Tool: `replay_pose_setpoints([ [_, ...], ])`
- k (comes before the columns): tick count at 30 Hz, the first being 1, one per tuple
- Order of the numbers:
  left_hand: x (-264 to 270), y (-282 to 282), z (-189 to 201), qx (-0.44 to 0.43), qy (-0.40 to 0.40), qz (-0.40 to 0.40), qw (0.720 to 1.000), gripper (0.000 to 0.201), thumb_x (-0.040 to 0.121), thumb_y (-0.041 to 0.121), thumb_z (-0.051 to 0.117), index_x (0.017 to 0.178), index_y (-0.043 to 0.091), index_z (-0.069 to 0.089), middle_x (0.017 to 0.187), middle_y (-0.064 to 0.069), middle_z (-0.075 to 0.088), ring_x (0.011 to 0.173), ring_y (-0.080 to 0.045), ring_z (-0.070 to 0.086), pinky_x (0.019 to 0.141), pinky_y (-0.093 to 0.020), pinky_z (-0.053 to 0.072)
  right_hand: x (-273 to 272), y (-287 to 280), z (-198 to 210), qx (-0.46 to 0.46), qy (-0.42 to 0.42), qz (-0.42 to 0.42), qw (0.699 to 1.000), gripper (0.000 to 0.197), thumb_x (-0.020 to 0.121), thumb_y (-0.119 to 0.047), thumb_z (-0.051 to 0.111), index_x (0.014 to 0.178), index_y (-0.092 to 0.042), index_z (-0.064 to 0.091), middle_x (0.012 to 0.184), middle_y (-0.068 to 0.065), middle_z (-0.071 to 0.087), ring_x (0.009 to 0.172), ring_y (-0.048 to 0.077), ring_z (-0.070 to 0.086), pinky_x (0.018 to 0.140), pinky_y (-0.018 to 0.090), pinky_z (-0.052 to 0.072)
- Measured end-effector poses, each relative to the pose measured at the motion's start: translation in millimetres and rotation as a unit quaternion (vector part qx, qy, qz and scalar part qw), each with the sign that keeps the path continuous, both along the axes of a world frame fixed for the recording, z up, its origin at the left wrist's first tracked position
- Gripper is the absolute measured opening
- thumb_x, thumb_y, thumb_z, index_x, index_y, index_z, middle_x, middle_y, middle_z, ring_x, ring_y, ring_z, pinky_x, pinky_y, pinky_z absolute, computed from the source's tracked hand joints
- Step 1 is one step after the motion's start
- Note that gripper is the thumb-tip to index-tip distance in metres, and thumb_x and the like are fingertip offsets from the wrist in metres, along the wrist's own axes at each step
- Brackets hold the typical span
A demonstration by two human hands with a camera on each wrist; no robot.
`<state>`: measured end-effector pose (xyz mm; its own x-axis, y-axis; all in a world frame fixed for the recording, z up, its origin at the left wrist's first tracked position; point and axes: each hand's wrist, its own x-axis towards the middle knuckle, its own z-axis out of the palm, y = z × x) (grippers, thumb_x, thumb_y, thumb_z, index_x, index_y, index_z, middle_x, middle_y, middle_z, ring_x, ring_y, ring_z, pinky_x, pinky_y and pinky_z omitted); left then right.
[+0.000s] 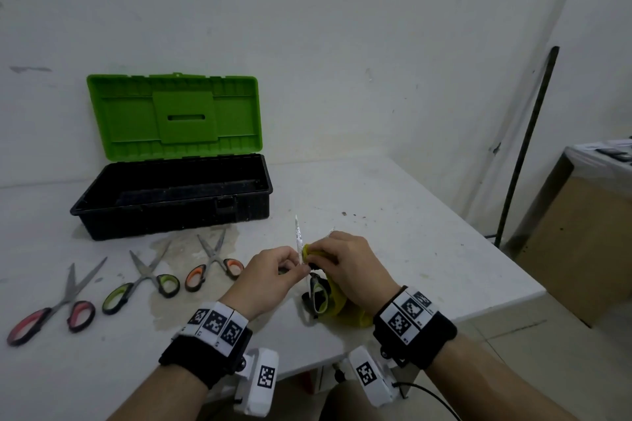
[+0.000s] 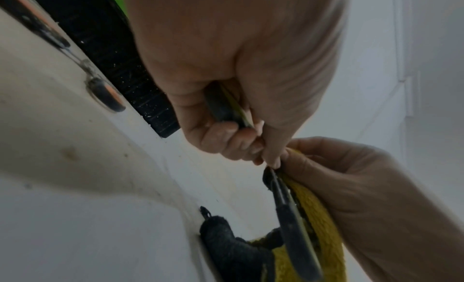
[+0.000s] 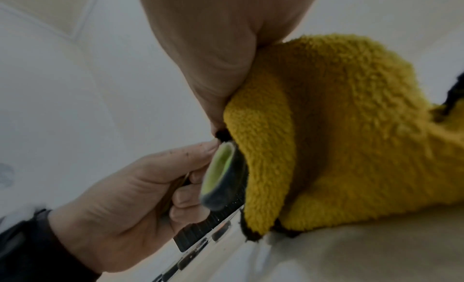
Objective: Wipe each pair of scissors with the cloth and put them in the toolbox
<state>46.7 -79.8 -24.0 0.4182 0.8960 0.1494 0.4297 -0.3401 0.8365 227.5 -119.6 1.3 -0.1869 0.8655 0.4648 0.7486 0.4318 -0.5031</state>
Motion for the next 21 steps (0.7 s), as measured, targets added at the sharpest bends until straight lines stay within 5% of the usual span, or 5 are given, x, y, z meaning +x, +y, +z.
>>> replay_pose_setpoints([
  [6,-2.3,-1.3,-1.7,0.012,0.016,0.008,1.000,0.023,0.092,0.036,0.069,0.080,0.018,0.061,0.059,0.011,0.060,0.051,-0.001,0.047,0.057,-0.024,0.039,17.8,13.8,8.5,0.037,0.024,-0.126,0.991,0.009,0.092,-0.018,0.063,0.091,-0.020,0.072,0.083,-0.007,0.062,0.079,0.010,0.056,0.075,0.022,0.045],
  [9,-1.7,1.2,-1.2,0.006,0.012,0.015,1.000,0.023,0.090,0.037,0.069,0.079,0.019,0.060,0.061,0.010,0.061,0.055,-0.005,0.051,0.059,-0.026,0.041,9.7,6.6,11.2,0.046,0.007,-0.079,0.996,0.008,0.094,-0.021,0.062,0.094,-0.020,0.070,0.085,-0.009,0.062,0.079,0.006,0.056,0.074,0.016,0.044],
  [12,-0.7,2.1,1.8,0.035,0.042,0.006,0.998,0.023,0.091,0.037,0.069,0.077,0.023,0.057,0.065,0.004,0.064,0.058,-0.007,0.051,0.059,-0.026,0.039,-3.0,-0.3,4.8,-0.018,-0.041,-0.026,0.999,0.013,0.095,-0.023,0.058,0.096,-0.019,0.069,0.089,-0.005,0.063,0.082,0.011,0.057,0.076,0.027,0.049],
  [21,-4.0,-0.7,1.9,0.011,0.050,0.005,0.999,0.025,0.093,0.037,0.067,0.076,0.022,0.055,0.062,0.011,0.060,0.057,-0.007,0.049,0.059,-0.026,0.038,20.0,12.0,23.1,-0.007,0.009,-0.136,0.991,0.017,0.096,-0.022,0.057,0.085,-0.017,0.069,0.081,-0.006,0.066,0.077,0.010,0.058,0.073,0.025,0.046],
])
